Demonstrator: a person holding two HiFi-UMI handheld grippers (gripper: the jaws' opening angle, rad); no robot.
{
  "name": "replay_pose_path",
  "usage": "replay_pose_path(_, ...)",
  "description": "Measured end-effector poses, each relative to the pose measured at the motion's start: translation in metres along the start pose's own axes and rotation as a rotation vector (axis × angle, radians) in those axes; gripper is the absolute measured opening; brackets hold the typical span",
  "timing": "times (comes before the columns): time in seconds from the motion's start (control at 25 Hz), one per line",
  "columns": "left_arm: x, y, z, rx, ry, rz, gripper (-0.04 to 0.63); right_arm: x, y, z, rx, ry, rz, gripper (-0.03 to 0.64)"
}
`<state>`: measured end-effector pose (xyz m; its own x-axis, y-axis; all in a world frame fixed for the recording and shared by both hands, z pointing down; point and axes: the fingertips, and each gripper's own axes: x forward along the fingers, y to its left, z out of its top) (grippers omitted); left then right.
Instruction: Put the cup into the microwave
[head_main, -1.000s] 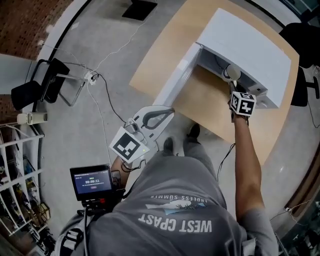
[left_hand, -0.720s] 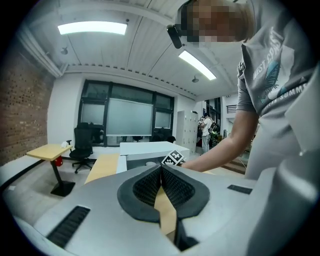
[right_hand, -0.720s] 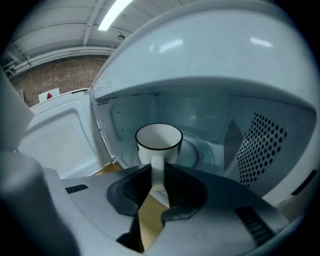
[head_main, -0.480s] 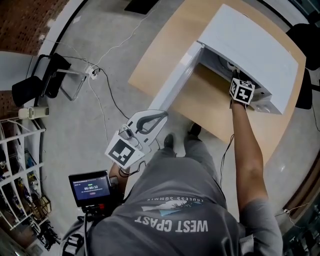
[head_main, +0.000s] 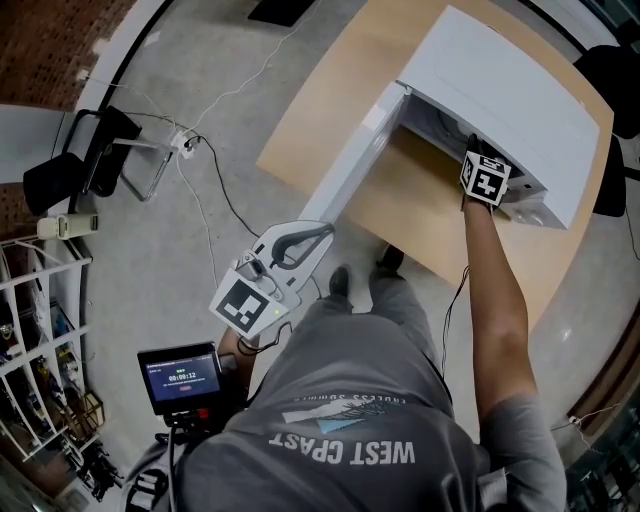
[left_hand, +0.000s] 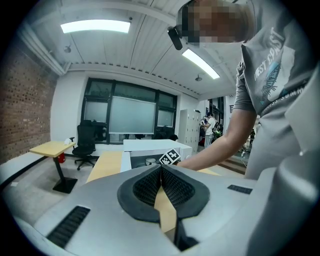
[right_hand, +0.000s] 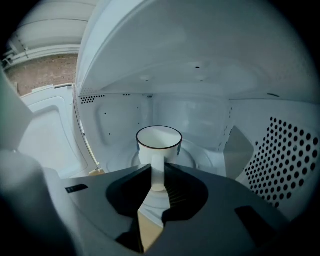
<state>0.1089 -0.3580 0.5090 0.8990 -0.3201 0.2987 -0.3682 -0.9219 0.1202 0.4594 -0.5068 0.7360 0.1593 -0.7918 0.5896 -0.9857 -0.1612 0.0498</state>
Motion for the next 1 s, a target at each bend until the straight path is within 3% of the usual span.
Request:
replay_pose_path(0.36, -0.004, 0.000, 0.005, -0.001, -0.002, -0.005, 0.021, -0.004, -0.001, 0.008, -0.023, -0.005, 0.001, 0.074)
replay_pose_path(0.48, -0.005, -0.001, 0.016, -0.003, -0.003, -0.006, 0.021, -0.012, -0.005, 0.021, -0.032, -0.018, 0.004, 0.105)
replay_pose_path(0.72, 0.004, -0.001, 0.023, -0.026, 0.064, -0.019, 0.021, -0.018, -0.020, 0.046, -0.037, -0.036, 0.018, 0.135)
replay_pose_path(0.84, 0.000, -0.005, 0.028, -0.019, -0.003, -0.041, 0.021, -0.035, -0.024, 0.037, -0.026, -0.042, 0.004, 0.135)
replay_pose_path(1.0, -0.029, -0.006, 0.033, 0.062, -0.077, -0.067, 0.021, -0.069, 0.000, 0.025, -0.006, -0.061, -0.015, 0.135)
